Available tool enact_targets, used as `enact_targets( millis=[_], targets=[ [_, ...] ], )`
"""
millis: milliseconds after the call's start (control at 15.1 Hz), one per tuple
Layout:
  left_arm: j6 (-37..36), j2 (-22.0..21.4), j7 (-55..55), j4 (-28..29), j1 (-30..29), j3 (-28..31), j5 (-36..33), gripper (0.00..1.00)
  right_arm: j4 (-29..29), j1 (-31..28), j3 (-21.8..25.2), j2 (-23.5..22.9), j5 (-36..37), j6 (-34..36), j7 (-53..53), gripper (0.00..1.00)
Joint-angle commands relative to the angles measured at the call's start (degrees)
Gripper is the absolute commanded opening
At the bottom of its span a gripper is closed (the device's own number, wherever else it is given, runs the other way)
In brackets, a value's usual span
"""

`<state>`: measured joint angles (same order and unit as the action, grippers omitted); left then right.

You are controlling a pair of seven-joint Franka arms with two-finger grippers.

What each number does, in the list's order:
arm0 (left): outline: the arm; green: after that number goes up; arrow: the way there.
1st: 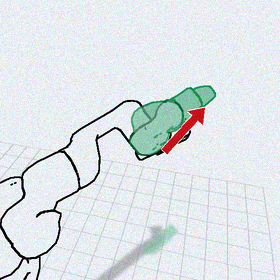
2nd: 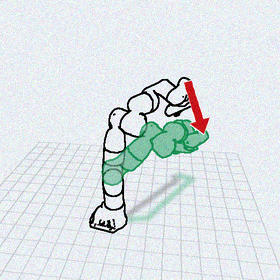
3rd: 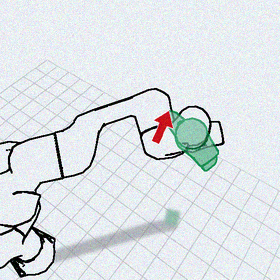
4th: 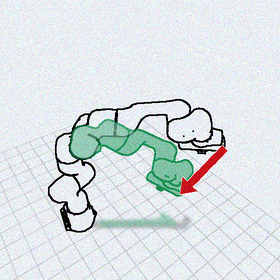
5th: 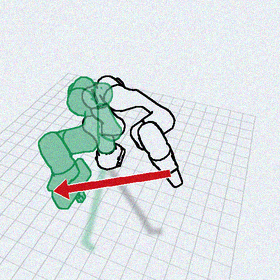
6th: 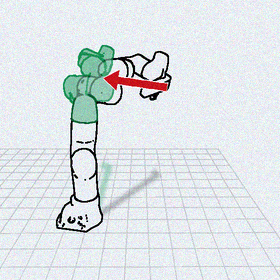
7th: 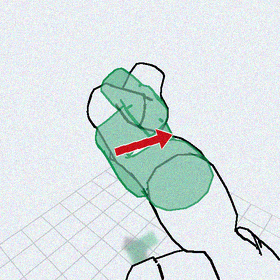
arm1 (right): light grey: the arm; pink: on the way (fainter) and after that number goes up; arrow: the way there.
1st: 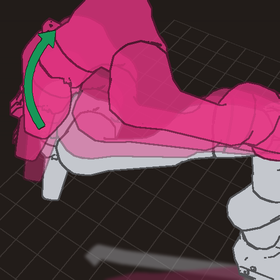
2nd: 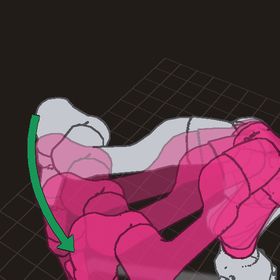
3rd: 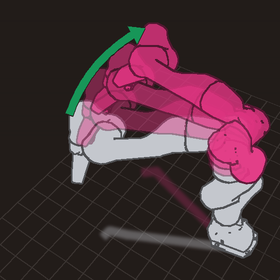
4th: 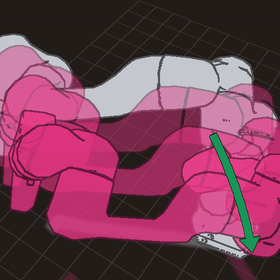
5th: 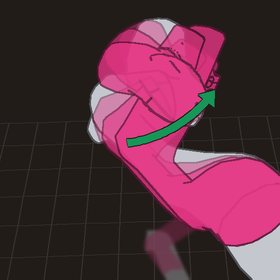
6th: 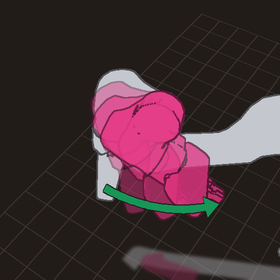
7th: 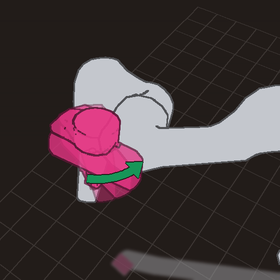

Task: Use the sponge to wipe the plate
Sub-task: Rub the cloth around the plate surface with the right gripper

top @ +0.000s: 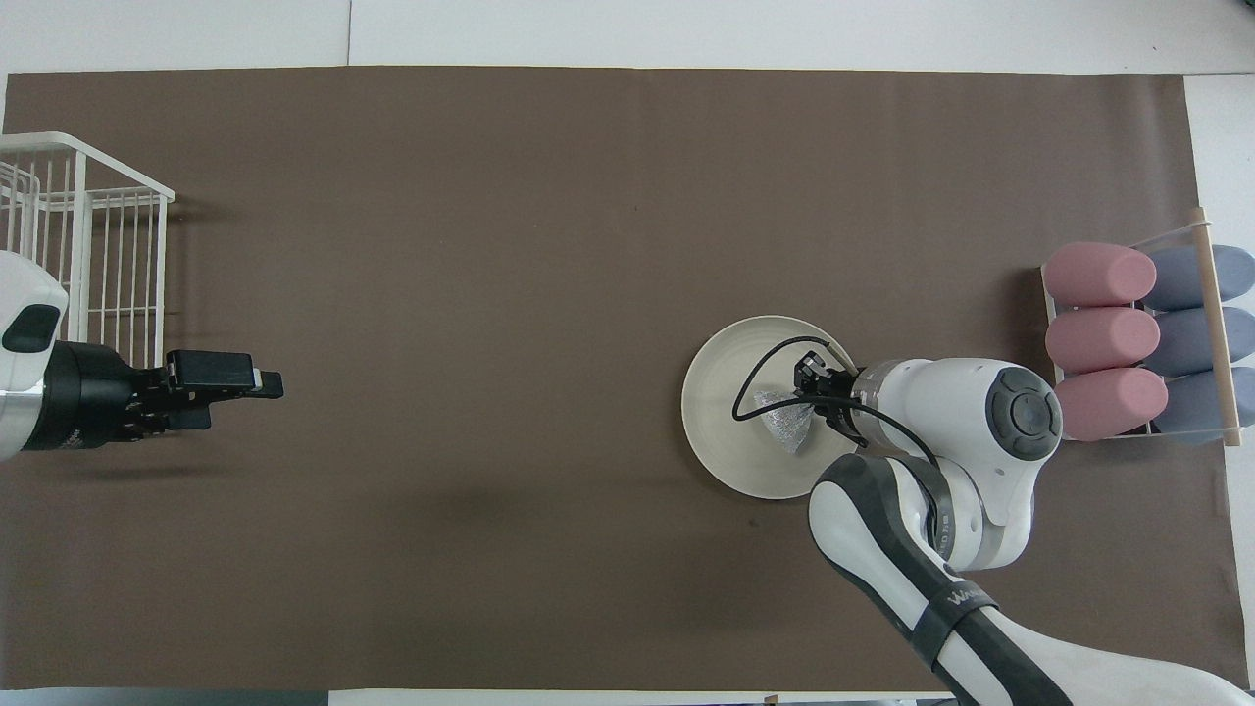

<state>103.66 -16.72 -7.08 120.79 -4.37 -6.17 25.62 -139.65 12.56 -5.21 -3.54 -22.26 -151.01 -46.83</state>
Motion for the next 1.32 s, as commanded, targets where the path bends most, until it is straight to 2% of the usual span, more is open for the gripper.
enact_targets(
  millis=[0,331,595,728,794,992,1124,1257],
  targets=[
    [1.81,1.16,-0.48,-1.35,-0.47,-0.33,-1.44,1.0,-1.06,2.02,-0.41,-0.24,-1.38,-0.96,-1.14,0.0],
    [1.72,1.08,-0.57,-1.09,-1.26,-0.42,-1.62,1.0,-1.15,11.69,-0.41,0.03,-1.38,-2.0,-16.34,0.0],
    [1.28,0.99,-0.48,-0.91,-0.73,-0.42,-1.62,1.0,-0.54,11.44,-0.41,-0.32,-1.38,-2.8,-17.06,0.0],
    [1.1,0.73,-0.57,-0.56,-0.55,-0.5,-1.62,1.0,2.18,12.13,-0.41,-0.33,-1.38,-1.84,-20.55,0.0],
    [1.02,0.73,-0.57,-0.56,-0.38,-0.59,-1.71,1.0,4.45,12.49,-0.41,0.02,-1.38,0.51,-24.5,0.0],
    [0.67,0.64,-0.92,-0.56,0.94,-0.59,-1.62,1.0,15.08,13.11,-0.24,0.03,0.28,13.77,-33.56,0.0],
    [-0.74,0.46,-1.71,-0.38,0.85,-0.68,0.3,1.0,21.93,14.06,-0.32,-0.06,7.62,21.24,-42.16,0.0],
    [-1.01,-0.32,-1.45,1.37,0.77,-0.51,9.14,1.0,30.1,18.18,-0.33,-0.85,16.86,29.41,-52.52,0.0]
  ],
)
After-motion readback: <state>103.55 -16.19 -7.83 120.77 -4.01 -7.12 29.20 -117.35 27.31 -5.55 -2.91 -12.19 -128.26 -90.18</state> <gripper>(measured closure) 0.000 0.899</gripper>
